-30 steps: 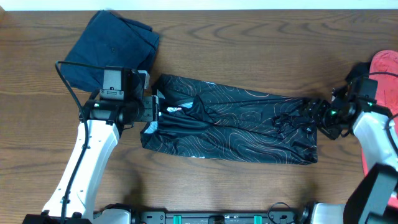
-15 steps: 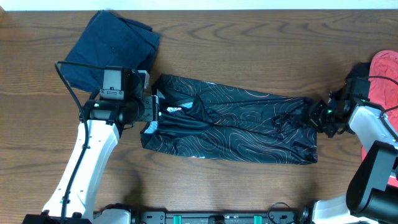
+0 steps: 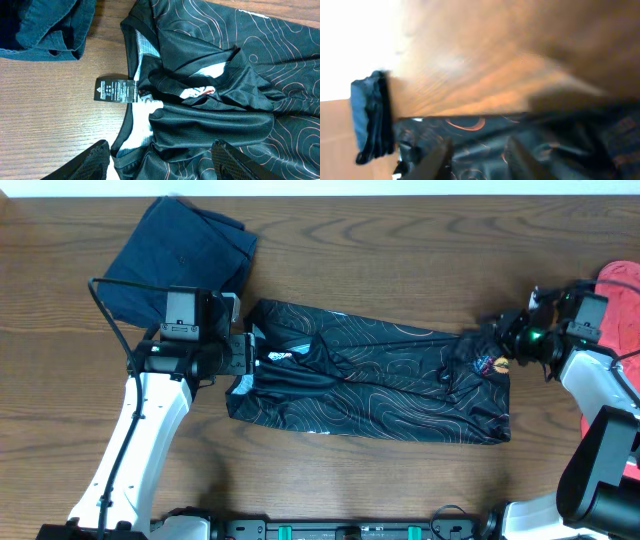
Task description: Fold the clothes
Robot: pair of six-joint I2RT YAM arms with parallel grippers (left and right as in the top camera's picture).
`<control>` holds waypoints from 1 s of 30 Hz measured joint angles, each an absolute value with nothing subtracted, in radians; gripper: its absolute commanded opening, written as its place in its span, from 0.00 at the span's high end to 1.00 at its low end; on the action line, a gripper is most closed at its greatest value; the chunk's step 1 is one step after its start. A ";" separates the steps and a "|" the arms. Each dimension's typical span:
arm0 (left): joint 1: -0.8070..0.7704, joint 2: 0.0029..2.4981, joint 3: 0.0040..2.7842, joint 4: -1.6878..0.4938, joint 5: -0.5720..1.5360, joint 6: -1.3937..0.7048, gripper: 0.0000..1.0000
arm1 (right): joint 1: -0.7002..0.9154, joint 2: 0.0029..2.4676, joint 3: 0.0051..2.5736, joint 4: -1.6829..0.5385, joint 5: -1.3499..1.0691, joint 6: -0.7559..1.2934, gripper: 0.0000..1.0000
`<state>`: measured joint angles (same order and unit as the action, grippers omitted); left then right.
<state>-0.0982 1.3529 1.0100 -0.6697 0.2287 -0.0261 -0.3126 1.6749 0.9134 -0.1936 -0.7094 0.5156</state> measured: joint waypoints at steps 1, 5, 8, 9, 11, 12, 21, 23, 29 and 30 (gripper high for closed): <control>-0.098 1.353 1.010 -0.669 0.228 -0.026 0.33 | -0.313 1.675 0.913 -0.171 -0.724 0.518 0.57; -0.098 1.353 1.010 -0.670 0.229 -0.026 0.33 | -0.313 1.675 0.913 -0.143 -0.754 0.519 0.66; -0.098 1.353 1.010 -0.670 0.229 -0.026 0.33 | -0.328 1.675 0.914 -0.216 -0.766 0.513 0.66; -0.098 1.353 1.010 -0.670 0.229 -0.026 0.33 | -0.341 1.675 0.915 -0.269 -0.770 0.499 0.64; -0.098 1.353 1.010 -0.670 0.229 -0.026 0.33 | -0.364 1.675 0.915 -0.392 -0.766 0.449 0.59; -0.098 1.353 1.010 -0.670 0.229 -0.026 0.33 | -0.369 1.675 0.914 -0.451 -0.757 0.421 0.54; -0.098 1.353 1.010 -0.670 0.229 -0.026 0.33 | -0.347 1.675 0.909 -0.760 -0.560 0.084 0.41; -0.098 1.353 1.010 -0.670 0.229 -0.026 0.33 | -0.342 1.675 0.909 -0.758 -0.508 0.059 0.42; -0.098 1.353 1.010 -0.670 0.229 -0.026 0.33 | -0.318 1.675 0.903 -0.751 -0.424 0.020 0.64; -0.098 1.353 1.010 -0.670 0.229 -0.026 0.33 | -0.308 1.675 0.898 -0.751 -0.419 0.014 0.75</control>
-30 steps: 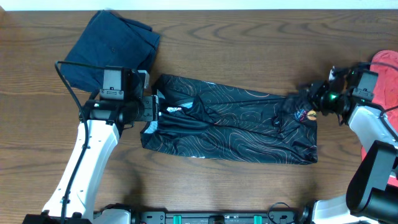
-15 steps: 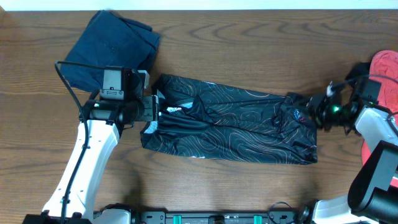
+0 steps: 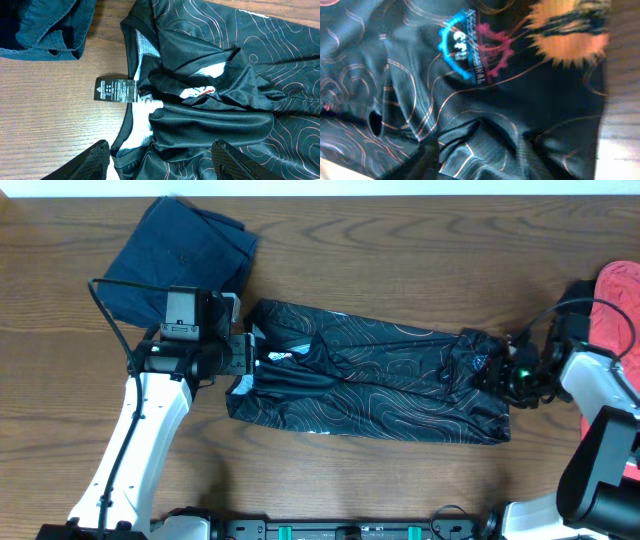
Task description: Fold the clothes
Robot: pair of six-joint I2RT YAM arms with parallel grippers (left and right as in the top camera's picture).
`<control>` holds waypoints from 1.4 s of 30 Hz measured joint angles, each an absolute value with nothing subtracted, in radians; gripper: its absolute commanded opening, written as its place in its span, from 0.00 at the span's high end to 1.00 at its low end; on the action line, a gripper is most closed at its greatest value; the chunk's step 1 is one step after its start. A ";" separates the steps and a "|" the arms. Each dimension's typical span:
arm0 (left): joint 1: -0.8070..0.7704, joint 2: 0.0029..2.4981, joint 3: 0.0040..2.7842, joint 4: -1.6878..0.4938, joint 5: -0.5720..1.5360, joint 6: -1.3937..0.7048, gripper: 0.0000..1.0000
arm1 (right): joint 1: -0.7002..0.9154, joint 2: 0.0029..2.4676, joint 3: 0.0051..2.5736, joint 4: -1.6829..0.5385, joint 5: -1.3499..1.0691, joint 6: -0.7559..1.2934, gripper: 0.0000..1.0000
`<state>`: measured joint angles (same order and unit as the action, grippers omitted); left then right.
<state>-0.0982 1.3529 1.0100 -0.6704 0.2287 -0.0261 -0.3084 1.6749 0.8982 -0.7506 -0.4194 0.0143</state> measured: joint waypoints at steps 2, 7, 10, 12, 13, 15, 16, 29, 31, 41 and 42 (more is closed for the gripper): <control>-0.098 1.353 1.010 -0.672 0.229 -0.026 0.33 | -0.275 1.675 0.881 -0.755 -0.411 0.011 0.87; -0.098 1.353 1.010 -0.673 0.229 -0.026 0.33 | -0.192 1.675 0.863 -0.809 -0.442 0.011 0.99; -0.098 1.353 1.010 -0.673 0.229 -0.026 0.33 | -0.159 1.672 0.862 -0.875 -0.464 0.009 0.99; -0.098 1.353 1.010 -0.674 0.229 -0.026 0.33 | -0.149 1.663 0.861 -0.914 -0.474 0.009 0.99; -0.098 1.353 1.010 -0.674 0.229 -0.026 0.33 | -0.147 1.655 0.861 -0.931 -0.476 0.009 0.98; -0.098 1.353 1.010 -0.674 0.229 -0.026 0.33 | -0.145 1.639 0.861 -0.960 -0.479 0.006 0.95; -0.098 1.353 1.010 -0.674 0.229 -0.026 0.33 | -0.144 1.632 0.861 -0.969 -0.480 0.003 0.94; -0.098 1.353 1.010 -0.674 0.229 -0.026 0.33 | -0.120 1.620 0.860 -0.955 -0.618 -0.110 0.69; -0.098 1.353 1.010 -0.674 0.229 -0.026 0.33 | -0.130 1.620 0.860 -0.911 -0.628 -0.106 0.67; -0.098 1.353 1.010 -0.685 0.229 -0.026 0.33 | -0.407 1.602 0.878 -0.738 -0.603 0.066 0.54; -0.098 1.353 1.010 -0.685 0.229 -0.026 0.33 | -0.440 1.602 0.879 -0.722 -0.585 0.080 0.51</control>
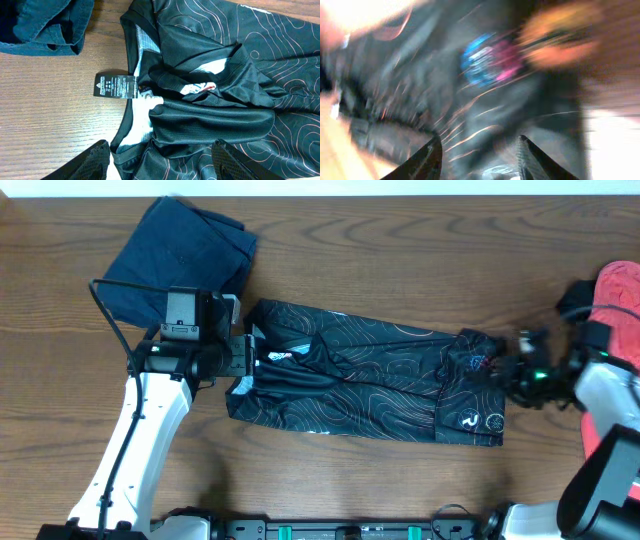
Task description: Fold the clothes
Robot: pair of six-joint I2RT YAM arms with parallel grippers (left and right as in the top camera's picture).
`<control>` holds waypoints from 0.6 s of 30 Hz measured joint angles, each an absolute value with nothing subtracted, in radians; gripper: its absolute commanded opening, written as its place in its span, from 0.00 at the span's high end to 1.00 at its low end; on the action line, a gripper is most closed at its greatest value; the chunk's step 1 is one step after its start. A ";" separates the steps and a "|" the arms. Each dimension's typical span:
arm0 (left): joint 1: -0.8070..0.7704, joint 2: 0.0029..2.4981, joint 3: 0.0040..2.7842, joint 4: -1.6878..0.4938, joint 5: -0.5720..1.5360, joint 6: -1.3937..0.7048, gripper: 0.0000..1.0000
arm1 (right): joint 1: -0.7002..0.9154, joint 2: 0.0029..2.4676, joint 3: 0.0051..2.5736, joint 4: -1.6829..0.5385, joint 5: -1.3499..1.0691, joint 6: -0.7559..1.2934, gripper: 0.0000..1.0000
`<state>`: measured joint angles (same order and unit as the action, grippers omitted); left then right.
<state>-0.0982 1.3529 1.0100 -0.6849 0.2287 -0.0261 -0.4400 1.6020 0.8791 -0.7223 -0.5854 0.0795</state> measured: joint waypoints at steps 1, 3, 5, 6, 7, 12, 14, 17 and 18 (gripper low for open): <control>-0.098 1.353 1.010 -0.685 0.229 -0.026 0.33 | -0.474 1.602 0.879 -0.705 -0.562 0.091 0.50; -0.098 1.353 1.010 -0.685 0.229 -0.026 0.33 | -0.522 1.602 0.881 -0.674 -0.521 0.104 0.50; -0.098 1.353 1.010 -0.685 0.229 -0.026 0.33 | -0.553 1.605 0.881 -0.662 -0.493 0.105 0.50; -0.098 1.353 1.010 -0.685 0.229 -0.026 0.33 | -0.560 1.610 0.882 -0.662 -0.485 0.104 0.49; -0.098 1.353 1.010 -0.685 0.229 -0.026 0.33 | -0.561 1.616 0.882 -0.662 -0.479 0.102 0.49; -0.098 1.353 1.010 -0.685 0.229 -0.026 0.33 | -0.549 1.662 0.881 -0.696 -0.461 0.096 0.41; -0.098 1.353 1.010 -0.685 0.229 -0.026 0.32 | -0.537 1.687 0.880 -0.688 -0.447 0.094 0.41; -0.098 1.353 1.010 -0.685 0.229 -0.026 0.32 | -0.525 1.720 0.879 -0.663 -0.459 0.094 0.45; -0.098 1.353 1.010 -0.685 0.229 -0.026 0.33 | -0.525 1.723 0.880 -0.658 -0.462 0.094 0.46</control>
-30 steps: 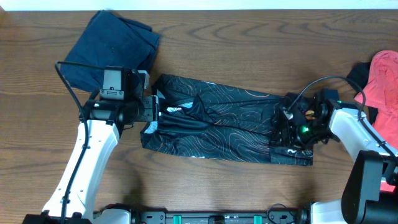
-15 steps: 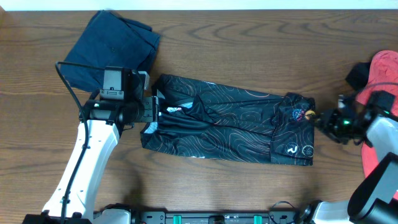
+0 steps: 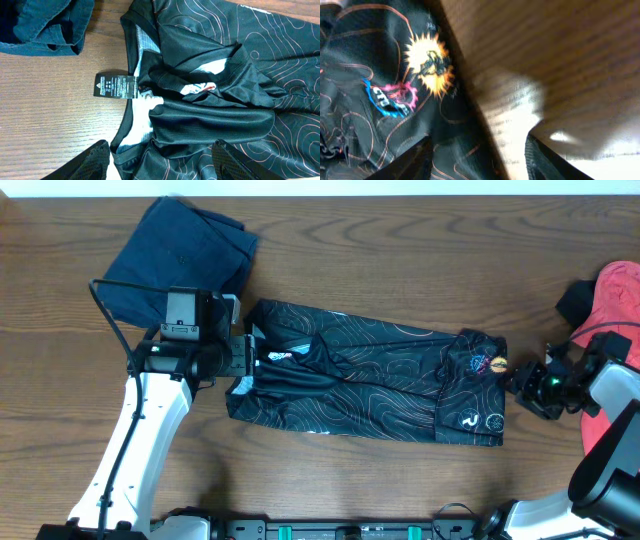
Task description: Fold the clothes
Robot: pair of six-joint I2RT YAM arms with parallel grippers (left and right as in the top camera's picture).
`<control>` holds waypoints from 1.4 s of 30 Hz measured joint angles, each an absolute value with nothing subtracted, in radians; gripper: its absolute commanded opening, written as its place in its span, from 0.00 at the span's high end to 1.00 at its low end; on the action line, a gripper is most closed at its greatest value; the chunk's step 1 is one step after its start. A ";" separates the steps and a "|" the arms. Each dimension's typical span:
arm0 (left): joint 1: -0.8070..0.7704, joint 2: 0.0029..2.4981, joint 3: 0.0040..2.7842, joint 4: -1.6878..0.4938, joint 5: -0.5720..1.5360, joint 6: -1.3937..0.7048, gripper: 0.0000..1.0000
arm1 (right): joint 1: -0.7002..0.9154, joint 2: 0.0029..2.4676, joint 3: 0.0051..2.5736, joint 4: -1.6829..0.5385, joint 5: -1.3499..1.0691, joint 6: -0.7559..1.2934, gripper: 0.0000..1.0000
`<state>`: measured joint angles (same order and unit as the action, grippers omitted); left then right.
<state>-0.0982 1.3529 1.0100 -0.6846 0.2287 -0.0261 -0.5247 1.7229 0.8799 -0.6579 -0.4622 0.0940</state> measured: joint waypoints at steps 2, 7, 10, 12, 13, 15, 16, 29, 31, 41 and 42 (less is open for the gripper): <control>-0.098 1.353 1.010 -0.684 0.229 -0.026 0.32 | -0.518 1.736 0.884 -0.651 -0.480 0.093 0.48; -0.098 1.353 1.010 -0.684 0.229 -0.026 0.33 | -0.472 1.781 0.896 -0.635 -0.557 0.054 0.74; -0.098 1.353 1.010 -0.684 0.229 -0.026 0.33 | -0.456 1.797 0.894 -0.646 -0.565 0.036 0.98; -0.098 1.353 1.010 -0.683 0.229 -0.026 0.33 | -0.457 1.806 0.892 -0.656 -0.562 0.035 0.99; -0.098 1.353 1.010 -0.683 0.229 -0.026 0.32 | -0.460 1.806 0.892 -0.657 -0.562 0.037 0.99; -0.098 1.353 1.010 -0.683 0.229 -0.026 0.33 | -0.468 1.805 0.892 -0.662 -0.562 0.040 0.99; -0.098 1.353 1.010 -0.683 0.229 -0.026 0.33 | -0.475 1.803 0.892 -0.669 -0.560 0.042 0.99; -0.098 1.353 1.010 -0.672 0.229 -0.026 0.33 | -0.539 1.526 0.965 -0.821 -0.361 0.088 0.99; -0.098 1.353 1.010 -0.666 0.229 -0.026 0.32 | -0.512 1.483 0.969 -0.832 -0.348 0.101 0.99; -0.098 1.353 1.010 -0.647 0.229 -0.026 0.33 | -0.220 1.457 0.970 -0.855 -0.276 0.204 0.99; -0.098 1.353 1.010 -0.647 0.229 -0.026 0.33 | -0.187 1.457 0.969 -0.852 -0.268 0.215 0.99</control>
